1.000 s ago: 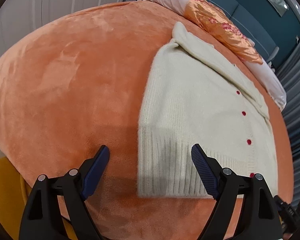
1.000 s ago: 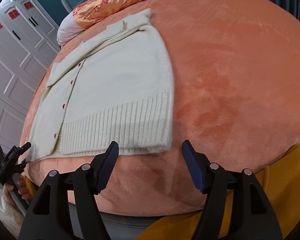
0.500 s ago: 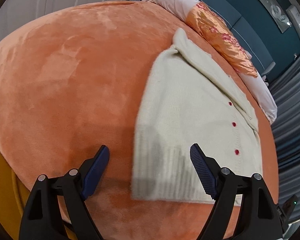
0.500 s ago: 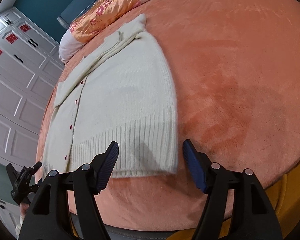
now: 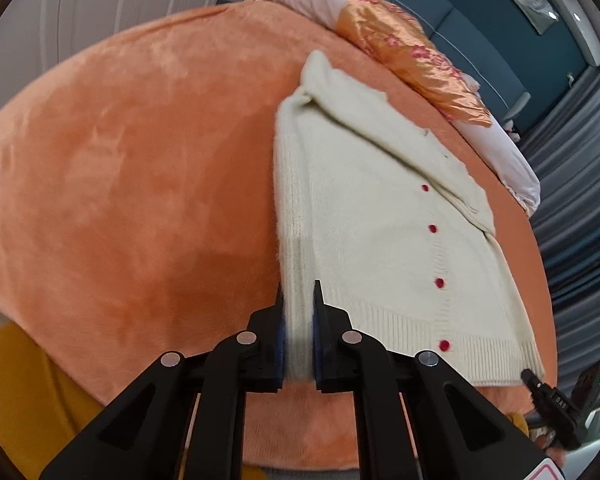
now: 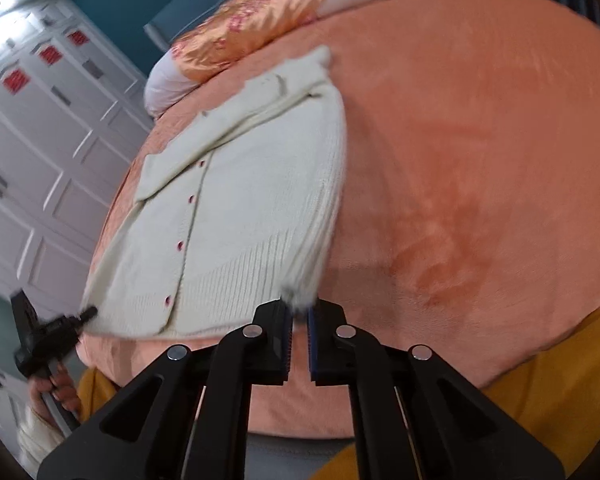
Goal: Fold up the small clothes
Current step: 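Grasp the ribbed hem with both grippers and lift it toward the collar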
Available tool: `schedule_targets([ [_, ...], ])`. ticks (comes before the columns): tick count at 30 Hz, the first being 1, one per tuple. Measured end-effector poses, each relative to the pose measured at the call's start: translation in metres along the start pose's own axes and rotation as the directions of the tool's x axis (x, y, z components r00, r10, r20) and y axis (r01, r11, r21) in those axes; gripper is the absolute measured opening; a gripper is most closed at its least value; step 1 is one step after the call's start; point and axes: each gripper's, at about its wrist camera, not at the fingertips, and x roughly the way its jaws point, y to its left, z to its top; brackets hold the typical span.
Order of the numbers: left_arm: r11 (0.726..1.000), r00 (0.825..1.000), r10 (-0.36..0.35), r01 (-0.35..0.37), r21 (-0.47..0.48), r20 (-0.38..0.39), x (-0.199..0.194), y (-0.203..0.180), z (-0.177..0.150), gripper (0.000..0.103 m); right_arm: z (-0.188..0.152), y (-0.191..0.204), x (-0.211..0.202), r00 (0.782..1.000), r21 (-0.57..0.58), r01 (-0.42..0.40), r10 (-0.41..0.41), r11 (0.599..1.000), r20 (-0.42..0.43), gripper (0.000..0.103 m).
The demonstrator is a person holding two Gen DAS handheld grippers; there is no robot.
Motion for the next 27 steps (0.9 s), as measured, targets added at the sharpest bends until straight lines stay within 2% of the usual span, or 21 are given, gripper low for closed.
schedule_targets([
  [4, 0.998, 1.000, 0.012, -0.011, 0.059, -0.015, -0.026, -0.003, -0.012, 0.007, -0.016, 0.001, -0.024, 0.997, -0.079, 0.049, -0.053, 0.996, -0.053, 0.000],
  [6, 0.990, 0.998, 0.043, -0.038, 0.138, -0.035, -0.038, -0.007, -0.025, 0.000, -0.028, -0.006, -0.036, 0.994, -0.112, 0.064, -0.073, 0.992, -0.083, 0.000],
  [7, 0.985, 0.998, 0.058, -0.051, 0.162, -0.040, -0.041, -0.006, -0.031, 0.000, -0.035, -0.010, -0.041, 0.992, -0.133, 0.075, -0.088, 0.988, -0.095, 0.000],
  [10, 0.985, 0.996, 0.084, -0.076, 0.153, -0.043, -0.046, 0.006, -0.040, 0.000, -0.045, -0.026, -0.050, 0.988, -0.145, 0.078, -0.095, 0.986, -0.119, 0.001],
  [11, 0.991, 0.996, 0.070, -0.064, 0.122, -0.048, -0.043, 0.012, -0.040, 0.000, -0.043, -0.035, -0.049, 0.990, -0.088, 0.063, -0.074, 0.994, -0.120, 0.008],
  [12, 0.994, 0.997, 0.068, -0.064, 0.093, -0.046, -0.041, 0.015, -0.039, 0.005, -0.038, -0.040, -0.046, 0.991, -0.046, 0.052, -0.058, 0.998, -0.120, 0.016],
  [13, 0.997, 0.997, 0.057, -0.054, 0.054, -0.047, -0.037, 0.019, -0.036, 0.012, -0.032, -0.043, -0.041, 0.993, 0.006, 0.045, -0.044, 0.999, -0.113, 0.045],
  [14, 0.999, 0.998, 0.037, -0.036, 0.015, -0.049, -0.030, 0.020, -0.032, 0.035, -0.028, -0.043, -0.037, 0.995, 0.029, 0.039, -0.036, 0.999, -0.093, 0.068],
  [15, 0.999, 0.998, 0.044, -0.044, -0.004, -0.036, -0.026, 0.019, -0.029, 0.054, -0.023, -0.042, -0.033, 0.997, 0.040, 0.031, -0.028, 0.999, -0.070, 0.069],
  [18, 0.997, 0.998, 0.063, -0.063, -0.036, -0.003, -0.011, 0.015, -0.018, 0.067, -0.003, -0.033, -0.004, 0.997, 0.055, 0.002, 0.002, 0.998, -0.074, 0.069],
  [22, 0.994, 0.997, 0.030, -0.036, -0.100, -0.070, 0.023, 0.019, -0.005, 0.068, 0.011, -0.031, 0.034, 0.993, 0.121, -0.023, 0.037, 0.992, -0.110, 0.069],
  [23, 0.991, 0.996, 0.023, -0.035, -0.129, -0.091, 0.033, 0.022, -0.003, 0.067, 0.011, -0.031, 0.042, 0.993, 0.138, -0.021, 0.037, 0.990, -0.115, 0.061],
  [24, 0.988, 0.995, 0.001, -0.016, -0.153, -0.099, 0.039, 0.025, -0.003, 0.062, 0.012, -0.030, 0.048, 0.992, 0.149, -0.022, 0.040, 0.989, -0.120, 0.051],
  [25, 0.986, 0.994, -0.013, -0.004, -0.166, -0.105, 0.042, 0.025, -0.003, 0.050, 0.013, -0.030, 0.052, 0.991, 0.151, -0.016, 0.035, 0.988, -0.128, 0.020],
  [26, 0.986, 0.993, -0.033, 0.014, -0.168, -0.113, 0.043, 0.024, -0.003, 0.013, 0.013, -0.029, 0.052, 0.992, 0.148, -0.004, 0.023, 0.989, -0.127, 0.009],
  [27, 0.988, 0.989, -0.050, 0.029, -0.148, -0.141, 0.045, 0.021, -0.002, 0.007, 0.013, -0.027, 0.048, 0.994, 0.139, -0.003, 0.018, 0.990, -0.108, 0.009],
])
